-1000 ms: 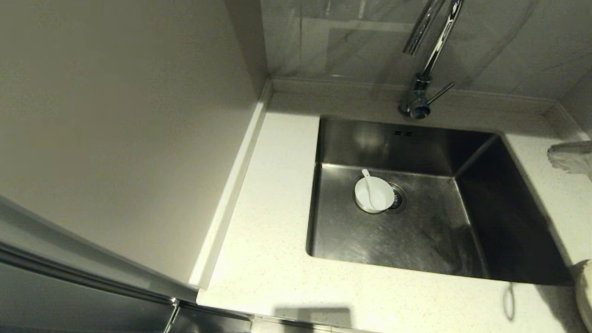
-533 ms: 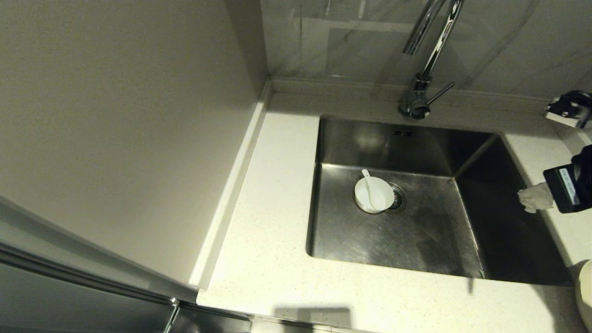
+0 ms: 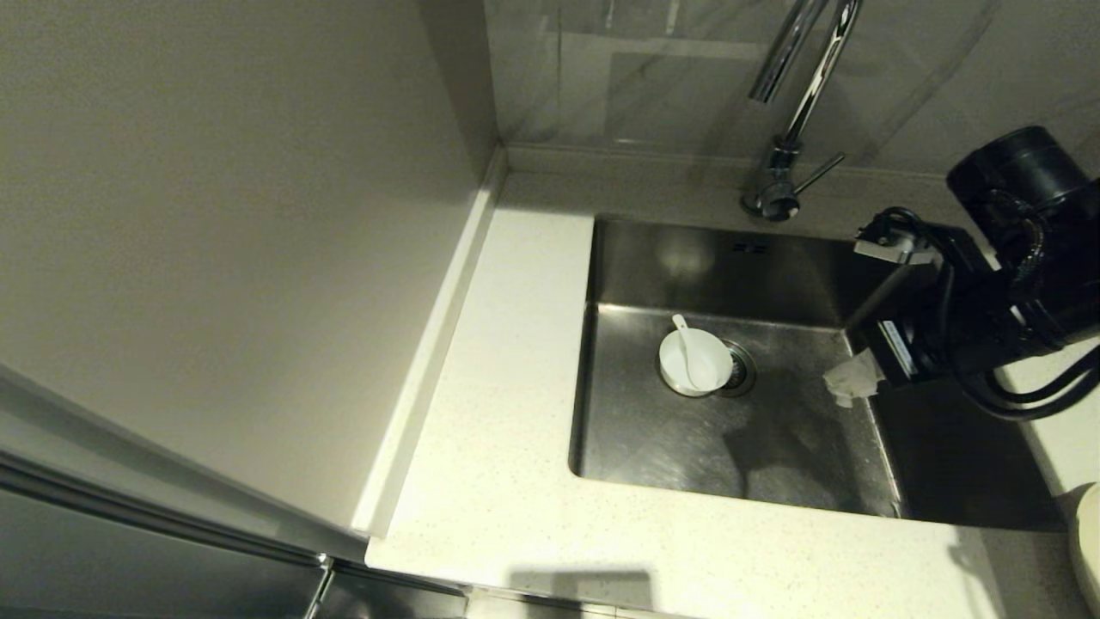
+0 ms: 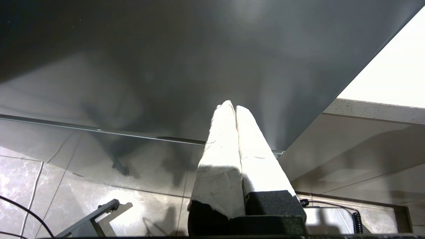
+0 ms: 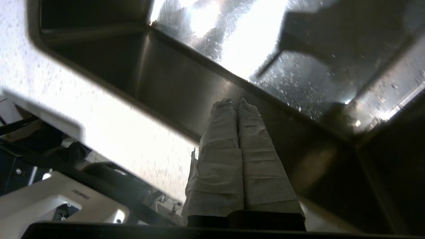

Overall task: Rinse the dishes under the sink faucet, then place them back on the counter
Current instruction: Put a bowl back to the table from the sink

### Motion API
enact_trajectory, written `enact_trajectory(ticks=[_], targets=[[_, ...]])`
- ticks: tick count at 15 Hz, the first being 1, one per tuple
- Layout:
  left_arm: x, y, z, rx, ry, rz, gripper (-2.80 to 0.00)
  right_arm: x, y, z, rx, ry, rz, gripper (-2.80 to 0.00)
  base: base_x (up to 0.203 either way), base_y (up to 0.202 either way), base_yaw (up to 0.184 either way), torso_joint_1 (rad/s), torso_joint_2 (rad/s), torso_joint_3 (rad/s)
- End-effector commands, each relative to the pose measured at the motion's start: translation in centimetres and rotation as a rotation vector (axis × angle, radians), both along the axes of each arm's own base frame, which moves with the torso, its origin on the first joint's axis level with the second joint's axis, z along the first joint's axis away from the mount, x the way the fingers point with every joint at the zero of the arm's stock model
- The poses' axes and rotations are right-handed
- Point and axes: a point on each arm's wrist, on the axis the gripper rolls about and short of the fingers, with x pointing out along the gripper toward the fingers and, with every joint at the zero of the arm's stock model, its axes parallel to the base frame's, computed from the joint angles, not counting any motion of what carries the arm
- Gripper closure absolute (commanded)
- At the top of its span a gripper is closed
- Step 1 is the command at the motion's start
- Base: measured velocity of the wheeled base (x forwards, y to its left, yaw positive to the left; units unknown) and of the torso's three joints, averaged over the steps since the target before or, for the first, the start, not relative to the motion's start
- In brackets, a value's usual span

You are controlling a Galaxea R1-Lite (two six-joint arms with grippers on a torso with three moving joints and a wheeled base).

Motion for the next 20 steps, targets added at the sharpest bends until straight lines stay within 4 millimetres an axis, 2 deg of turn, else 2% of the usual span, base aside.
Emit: enact_trajectory(ticks=[1,2,3,7,10,13,20], targets=[[0.0,0.0,0.0,0.000,-0.003,0.001,0.00,3.7,1.2,-2.8,-0.010,0.072,0.023,0.00,0.000,0.000,0.000,0.000,0.00,0.000],[0.0,0.0,0.0,0.000,-0.003,0.001,0.00,5.0,1.8,-3.7,-0.015,0.072,0.039,0.00,0.000,0.000,0.000,0.000,0.00,0.000],[0.0,0.0,0.0,0.000,-0.003,0.001,0.00,6.2,2.5,-4.7,-0.029,0.058,0.057,-2.80,0.000,0.000,0.000,0.000,0.00,0.000],[0.0,0.0,0.0,0.000,-0.003,0.001,0.00,10.4,5.3,-7.1,-0.036,-0.071,0.097,-2.80,0.000,0.000,0.000,0.000,0.00,0.000],[0.0,0.0,0.0,0.000,-0.003,0.001,0.00,12.1,6.6,-7.7,-0.025,-0.231,0.092,-2.80,0.000,0.000,0.000,0.000,0.00,0.000],[0.0,0.0,0.0,0.000,-0.003,0.001,0.00,13.6,6.9,-8.8,-0.094,-0.324,0.041,-2.80,0.000,0.000,0.000,0.000,0.00,0.000],[0.0,0.0,0.0,0.000,-0.003,0.001,0.00,15.8,7.3,-13.8,-0.186,-0.432,-0.020,-2.80,0.000,0.000,0.000,0.000,0.00,0.000]])
